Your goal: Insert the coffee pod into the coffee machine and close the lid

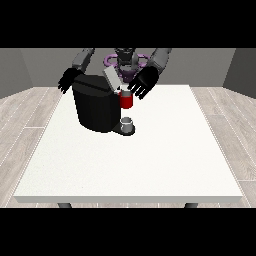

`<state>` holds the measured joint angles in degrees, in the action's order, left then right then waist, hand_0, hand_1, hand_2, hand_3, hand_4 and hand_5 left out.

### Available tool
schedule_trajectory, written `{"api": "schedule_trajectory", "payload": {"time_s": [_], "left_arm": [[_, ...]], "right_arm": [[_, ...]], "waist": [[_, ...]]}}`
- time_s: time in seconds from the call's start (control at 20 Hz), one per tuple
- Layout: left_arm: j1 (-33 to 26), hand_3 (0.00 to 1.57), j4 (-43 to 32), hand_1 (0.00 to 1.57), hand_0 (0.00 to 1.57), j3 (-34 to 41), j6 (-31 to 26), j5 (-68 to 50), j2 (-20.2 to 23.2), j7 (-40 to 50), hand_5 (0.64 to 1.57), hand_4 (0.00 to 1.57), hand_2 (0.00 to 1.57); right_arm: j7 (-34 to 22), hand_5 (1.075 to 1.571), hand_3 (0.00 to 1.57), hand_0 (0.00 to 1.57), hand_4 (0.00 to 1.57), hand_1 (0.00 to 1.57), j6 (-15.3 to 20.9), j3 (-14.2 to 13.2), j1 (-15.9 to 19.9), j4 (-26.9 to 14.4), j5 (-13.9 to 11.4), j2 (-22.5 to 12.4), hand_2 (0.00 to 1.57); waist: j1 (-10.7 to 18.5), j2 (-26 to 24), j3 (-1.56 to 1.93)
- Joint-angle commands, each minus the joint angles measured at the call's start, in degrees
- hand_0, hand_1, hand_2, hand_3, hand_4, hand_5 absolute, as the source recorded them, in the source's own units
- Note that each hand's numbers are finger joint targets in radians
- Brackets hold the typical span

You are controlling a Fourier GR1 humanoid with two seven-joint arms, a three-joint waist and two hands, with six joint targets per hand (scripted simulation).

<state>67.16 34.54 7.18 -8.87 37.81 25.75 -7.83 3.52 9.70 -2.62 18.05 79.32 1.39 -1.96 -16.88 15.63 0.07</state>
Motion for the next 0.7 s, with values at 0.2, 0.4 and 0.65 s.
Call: {"api": "schedule_trajectory", "payload": {"time_s": [0.2, 0.4, 0.65], "left_arm": [[-0.8, 0.95, 1.3, 1.07, 1.07, -2.1, 1.7, 2.1, -3.2, 0.7, 1.571, 0.38, 1.12], [-2.2, 0.97, 0.3, 1.07, 1.07, -0.8, 2.1, 1.7, -1.1, -2.1, 1.571, 0.36, 1.12], [-2.7, 0.64, 0.2, 0.57, 0.57, -3.7, -0.6, 4.1, -0.3, -4.2, 1.571, 0.24, 0.81]], "right_arm": [[2.6, 1.571, 0.00, 0.00, 0.44, 0.00, 0.2, -1.1, 0.8, -3.2, 0.0, -0.2, 0.00], [2.6, 1.571, 0.00, 0.00, 0.46, 0.00, -0.1, 0.0, -1.3, -0.7, 0.0, 0.4, 0.00], [2.4, 1.571, 0.00, 0.00, 0.46, 0.00, 0.9, 0.4, -1.6, -0.6, -0.9, 0.6, 0.00]], "waist": [[2.4, -0.4, -0.05], [1.2, -0.3, -0.07], [1.3, -0.5, -0.07]]}}
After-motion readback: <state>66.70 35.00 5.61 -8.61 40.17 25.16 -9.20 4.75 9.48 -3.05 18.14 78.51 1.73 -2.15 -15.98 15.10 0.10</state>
